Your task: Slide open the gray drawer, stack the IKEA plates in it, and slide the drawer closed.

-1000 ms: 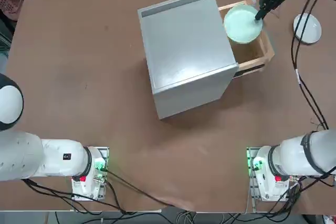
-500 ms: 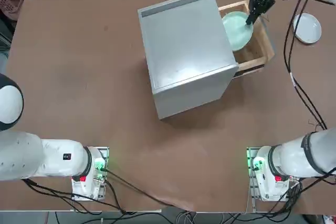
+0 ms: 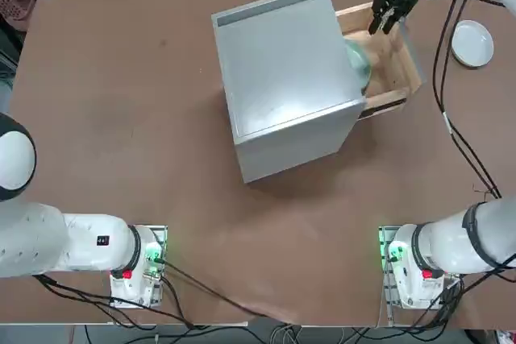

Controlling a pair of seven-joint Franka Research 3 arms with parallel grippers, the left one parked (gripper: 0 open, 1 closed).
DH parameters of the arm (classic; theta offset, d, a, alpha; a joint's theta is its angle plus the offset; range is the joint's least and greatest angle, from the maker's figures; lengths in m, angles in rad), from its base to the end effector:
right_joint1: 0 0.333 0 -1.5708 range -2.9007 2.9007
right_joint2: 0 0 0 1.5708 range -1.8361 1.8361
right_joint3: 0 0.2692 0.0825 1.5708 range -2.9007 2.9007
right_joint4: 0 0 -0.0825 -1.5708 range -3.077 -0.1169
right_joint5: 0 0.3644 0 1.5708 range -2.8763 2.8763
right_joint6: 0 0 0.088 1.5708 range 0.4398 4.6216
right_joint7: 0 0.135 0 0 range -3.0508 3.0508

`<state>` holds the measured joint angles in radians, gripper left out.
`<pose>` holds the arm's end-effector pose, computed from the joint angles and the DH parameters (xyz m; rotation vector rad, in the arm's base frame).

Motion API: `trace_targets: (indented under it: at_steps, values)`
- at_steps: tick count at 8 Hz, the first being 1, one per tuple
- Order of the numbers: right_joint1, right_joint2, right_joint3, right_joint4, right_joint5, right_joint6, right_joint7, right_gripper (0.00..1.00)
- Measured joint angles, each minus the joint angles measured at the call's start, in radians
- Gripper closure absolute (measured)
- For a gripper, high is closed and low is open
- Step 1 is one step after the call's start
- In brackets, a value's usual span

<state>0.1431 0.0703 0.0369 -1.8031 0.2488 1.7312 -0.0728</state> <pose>0.5287 0.1258 0.4234 -2.8823 -0.2825 0.2251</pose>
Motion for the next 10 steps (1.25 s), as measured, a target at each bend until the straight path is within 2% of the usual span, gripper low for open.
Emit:
trace_targets:
  at_steps: [1,2,4,6,10]
  values:
    - [-0.001,-0.003,-0.006,0.025,-0.041,-0.006,0.000,0.05]
    - [-0.007,-0.005,-0.015,0.062,-0.096,-0.025,0.001,0.00]
    - [-0.067,-0.005,-0.030,0.114,-0.219,-0.045,0.001,0.00]
    - [-0.156,0.013,-0.037,0.116,-0.299,-0.022,0.000,0.00]
    - [-0.343,0.149,-0.041,0.117,-0.309,0.172,0.035,0.00]
